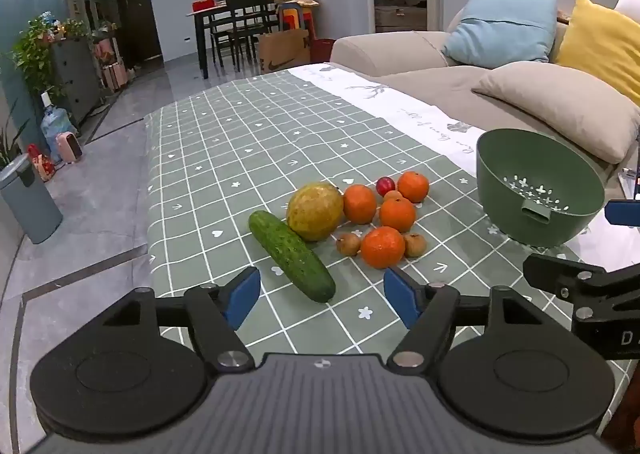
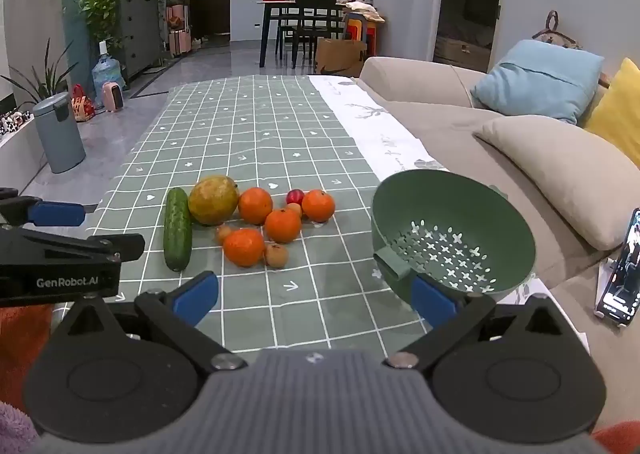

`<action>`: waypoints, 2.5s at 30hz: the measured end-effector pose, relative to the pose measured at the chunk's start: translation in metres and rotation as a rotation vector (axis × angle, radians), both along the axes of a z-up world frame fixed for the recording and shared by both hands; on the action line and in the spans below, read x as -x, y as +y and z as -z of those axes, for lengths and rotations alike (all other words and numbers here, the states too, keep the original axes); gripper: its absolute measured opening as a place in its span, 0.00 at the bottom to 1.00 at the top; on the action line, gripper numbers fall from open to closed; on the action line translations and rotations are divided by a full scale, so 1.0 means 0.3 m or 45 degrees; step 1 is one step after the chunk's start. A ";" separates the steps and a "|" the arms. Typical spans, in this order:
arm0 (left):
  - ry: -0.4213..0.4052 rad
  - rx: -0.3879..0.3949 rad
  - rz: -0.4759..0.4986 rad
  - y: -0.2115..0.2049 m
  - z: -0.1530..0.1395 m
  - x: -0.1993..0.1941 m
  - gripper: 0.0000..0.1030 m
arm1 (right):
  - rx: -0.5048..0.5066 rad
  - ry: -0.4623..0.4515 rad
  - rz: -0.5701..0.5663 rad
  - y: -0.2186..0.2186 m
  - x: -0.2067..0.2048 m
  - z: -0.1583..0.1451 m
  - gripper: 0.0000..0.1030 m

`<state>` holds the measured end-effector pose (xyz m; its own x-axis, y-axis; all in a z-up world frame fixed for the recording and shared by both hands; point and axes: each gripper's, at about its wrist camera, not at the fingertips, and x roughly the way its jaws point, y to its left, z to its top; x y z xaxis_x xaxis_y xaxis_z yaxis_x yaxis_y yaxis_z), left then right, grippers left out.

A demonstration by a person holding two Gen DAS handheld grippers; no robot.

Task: Organize fruits

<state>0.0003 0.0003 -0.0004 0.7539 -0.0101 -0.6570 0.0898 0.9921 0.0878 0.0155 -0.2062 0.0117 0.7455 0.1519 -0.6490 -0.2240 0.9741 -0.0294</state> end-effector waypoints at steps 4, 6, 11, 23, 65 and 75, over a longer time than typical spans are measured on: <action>0.006 0.037 0.011 0.023 0.003 0.007 0.77 | -0.002 0.010 0.003 0.005 -0.001 0.005 0.96; 0.014 0.019 0.007 0.005 0.009 0.013 0.76 | -0.001 0.017 0.002 0.017 -0.003 0.001 0.96; 0.026 0.027 -0.001 0.002 0.014 -0.002 0.75 | -0.007 0.013 -0.001 0.001 -0.011 -0.003 0.96; 0.026 0.031 0.001 0.001 0.016 0.002 0.75 | -0.006 0.017 -0.003 0.001 -0.008 0.011 0.96; 0.024 0.035 0.007 0.001 0.008 0.004 0.75 | 0.003 0.074 0.021 0.001 -0.020 0.030 0.96; 0.023 0.035 0.007 0.001 0.007 0.004 0.75 | 0.004 0.091 0.033 -0.001 -0.023 0.038 0.96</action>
<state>-0.0008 0.0005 -0.0026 0.7418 -0.0323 -0.6699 0.0965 0.9936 0.0589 0.0224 -0.2066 0.0004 0.7008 0.1306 -0.7013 -0.2001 0.9796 -0.0174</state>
